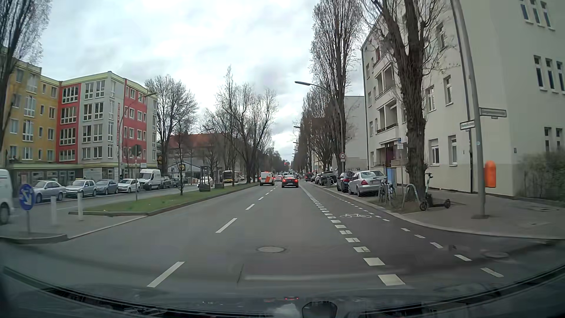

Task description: Follow the waypoints while adhering to traffic rules and regulations

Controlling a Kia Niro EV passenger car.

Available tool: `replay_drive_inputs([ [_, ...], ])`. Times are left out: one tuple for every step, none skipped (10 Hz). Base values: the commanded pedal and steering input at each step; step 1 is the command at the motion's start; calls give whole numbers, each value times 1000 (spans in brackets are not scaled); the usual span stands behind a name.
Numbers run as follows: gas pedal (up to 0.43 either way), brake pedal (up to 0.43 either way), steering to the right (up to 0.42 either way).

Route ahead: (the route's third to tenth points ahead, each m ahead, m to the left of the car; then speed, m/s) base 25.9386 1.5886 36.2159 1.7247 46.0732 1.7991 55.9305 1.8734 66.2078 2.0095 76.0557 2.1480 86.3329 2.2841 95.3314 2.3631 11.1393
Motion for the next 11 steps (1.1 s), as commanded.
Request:
replay_drive_inputs([
  [0, 12, -4],
  [0, 12, -4],
  [0, 12, -5],
  [0, 12, -4],
  [0, 12, -5],
  [0, 12, -5],
  [0, 12, -5],
  [0, 12, -5],
  [0, 12, -5],
  [0, 12, -5],
  [0, 12, -5],
])
